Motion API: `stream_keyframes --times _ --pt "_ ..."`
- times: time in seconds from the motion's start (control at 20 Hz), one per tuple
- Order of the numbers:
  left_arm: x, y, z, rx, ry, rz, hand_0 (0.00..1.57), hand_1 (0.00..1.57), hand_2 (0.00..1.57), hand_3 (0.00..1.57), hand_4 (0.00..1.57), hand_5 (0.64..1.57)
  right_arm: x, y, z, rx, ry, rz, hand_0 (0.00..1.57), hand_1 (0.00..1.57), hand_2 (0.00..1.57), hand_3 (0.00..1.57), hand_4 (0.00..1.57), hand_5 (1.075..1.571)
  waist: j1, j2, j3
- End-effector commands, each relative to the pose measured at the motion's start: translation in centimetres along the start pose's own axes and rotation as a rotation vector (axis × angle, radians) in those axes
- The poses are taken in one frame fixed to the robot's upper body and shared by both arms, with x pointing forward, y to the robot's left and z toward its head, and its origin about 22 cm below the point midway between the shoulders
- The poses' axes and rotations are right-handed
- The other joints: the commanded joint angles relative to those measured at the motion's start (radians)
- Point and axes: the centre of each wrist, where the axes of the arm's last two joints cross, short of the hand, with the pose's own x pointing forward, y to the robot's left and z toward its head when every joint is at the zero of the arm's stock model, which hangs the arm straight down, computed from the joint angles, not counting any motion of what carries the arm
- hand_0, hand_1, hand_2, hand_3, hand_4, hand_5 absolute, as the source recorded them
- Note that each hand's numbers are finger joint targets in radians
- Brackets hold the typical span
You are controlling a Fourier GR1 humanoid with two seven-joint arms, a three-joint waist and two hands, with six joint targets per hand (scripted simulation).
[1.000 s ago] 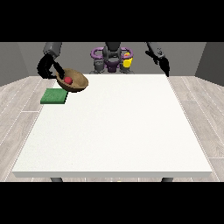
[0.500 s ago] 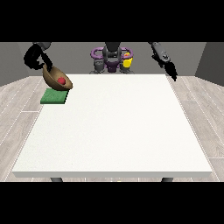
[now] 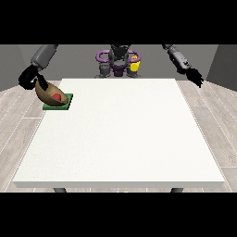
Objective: Pick the cup and pour the ball into the bowl, then pick the bowl and place it on the pad
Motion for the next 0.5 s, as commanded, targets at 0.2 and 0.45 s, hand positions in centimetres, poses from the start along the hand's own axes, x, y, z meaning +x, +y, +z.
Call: stream_keyframes --times 0.2,0.45 --pt "2.3 4.7 -0.8 0.039 -0.073 0.009 0.00 0.00 0.00 0.00 0.88 1.191 -2.8 4.7 1.0 -0.008 0.094 -0.323 1.57 1.57 1.57 1.17 0.88 1.407 -0.001 0.088 0.0142" --pt "2.0 4.2 0.7 0.078 -0.108 -0.006 0.00 0.00 0.00 0.00 0.86 1.185 -3.7 0.2 -0.1 -0.053 0.162 -0.582 1.57 1.57 1.49 1.27 0.25 1.415 -0.019 0.114 0.0145"
